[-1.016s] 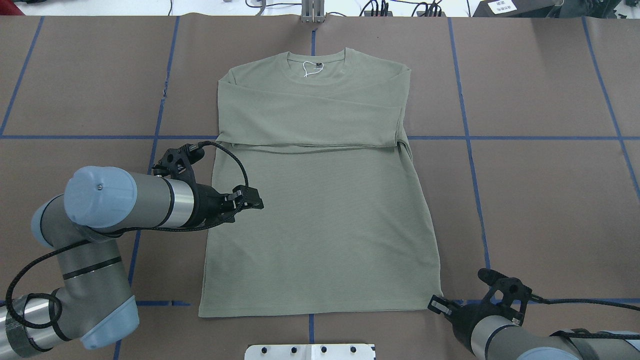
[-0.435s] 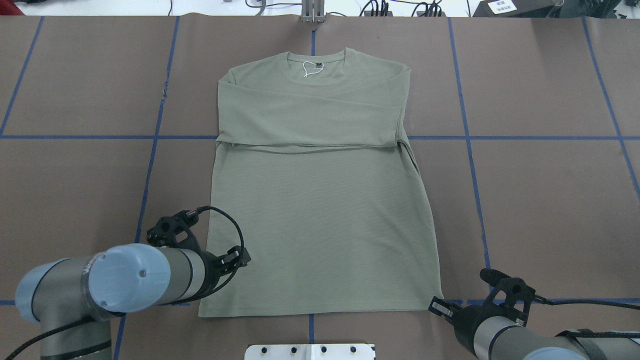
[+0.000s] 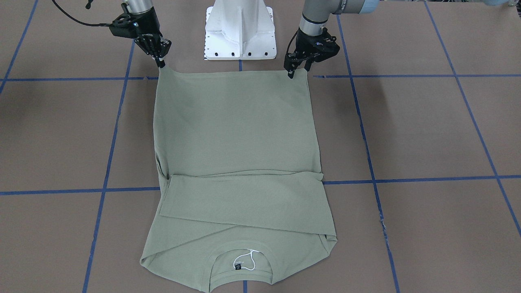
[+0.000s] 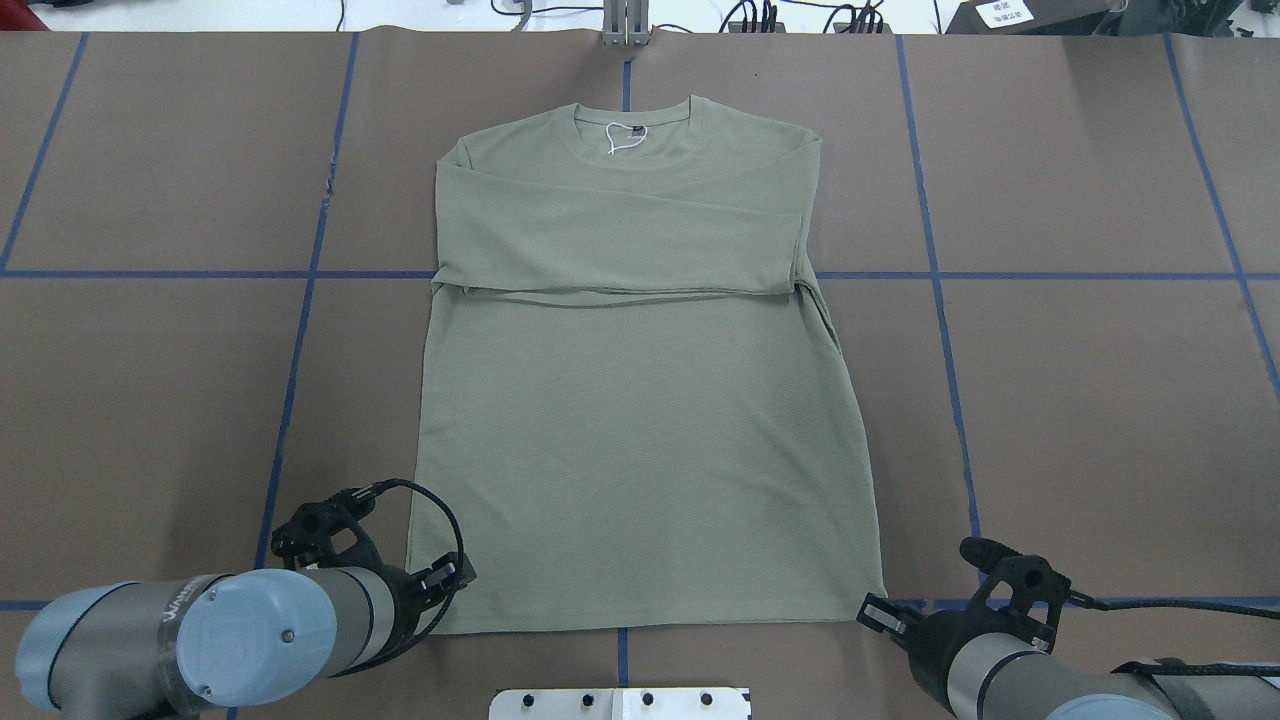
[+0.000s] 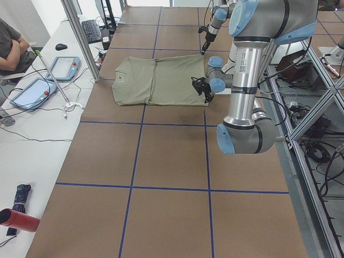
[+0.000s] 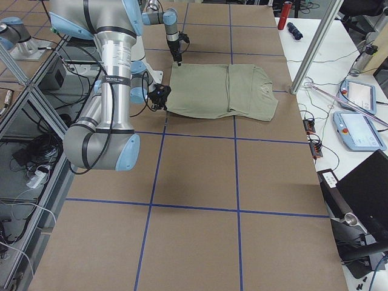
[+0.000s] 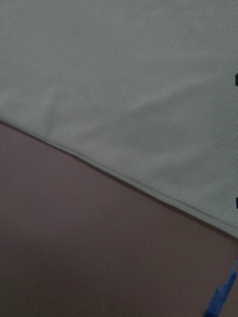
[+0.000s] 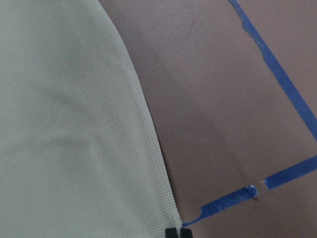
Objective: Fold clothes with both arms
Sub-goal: 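Grasp the two hem corners with the left and right grippers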
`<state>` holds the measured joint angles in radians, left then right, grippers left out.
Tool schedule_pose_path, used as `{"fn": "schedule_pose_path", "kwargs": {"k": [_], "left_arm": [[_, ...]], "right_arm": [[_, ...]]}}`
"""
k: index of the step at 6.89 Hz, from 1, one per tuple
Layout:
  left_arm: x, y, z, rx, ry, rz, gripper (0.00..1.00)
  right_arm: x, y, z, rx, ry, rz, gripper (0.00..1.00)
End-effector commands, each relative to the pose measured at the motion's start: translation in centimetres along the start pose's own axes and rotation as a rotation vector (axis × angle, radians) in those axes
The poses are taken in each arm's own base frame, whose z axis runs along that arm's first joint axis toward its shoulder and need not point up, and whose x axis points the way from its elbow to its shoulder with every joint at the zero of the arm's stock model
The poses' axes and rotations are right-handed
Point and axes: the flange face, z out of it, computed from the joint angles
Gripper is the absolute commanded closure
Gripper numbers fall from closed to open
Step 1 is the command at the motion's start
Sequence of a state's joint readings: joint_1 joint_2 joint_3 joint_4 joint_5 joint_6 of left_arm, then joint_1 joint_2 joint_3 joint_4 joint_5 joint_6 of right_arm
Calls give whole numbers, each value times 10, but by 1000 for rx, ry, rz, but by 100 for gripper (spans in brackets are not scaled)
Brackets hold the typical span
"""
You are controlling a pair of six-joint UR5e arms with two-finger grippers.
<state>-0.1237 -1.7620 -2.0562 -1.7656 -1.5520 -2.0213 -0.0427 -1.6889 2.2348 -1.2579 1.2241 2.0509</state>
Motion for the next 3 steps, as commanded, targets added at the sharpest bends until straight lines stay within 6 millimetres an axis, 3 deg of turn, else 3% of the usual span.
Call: {"fn": "schedule_pose_path", "kwargs": {"k": [1,3], "left_arm": [[-9,13,10,-10,-25,7,24],[-14,11,15,-3,-39,8,31]], "right_arm": [[0,0,1,0,1,-1,100],[0,0,1,0,1,-1,100]]}}
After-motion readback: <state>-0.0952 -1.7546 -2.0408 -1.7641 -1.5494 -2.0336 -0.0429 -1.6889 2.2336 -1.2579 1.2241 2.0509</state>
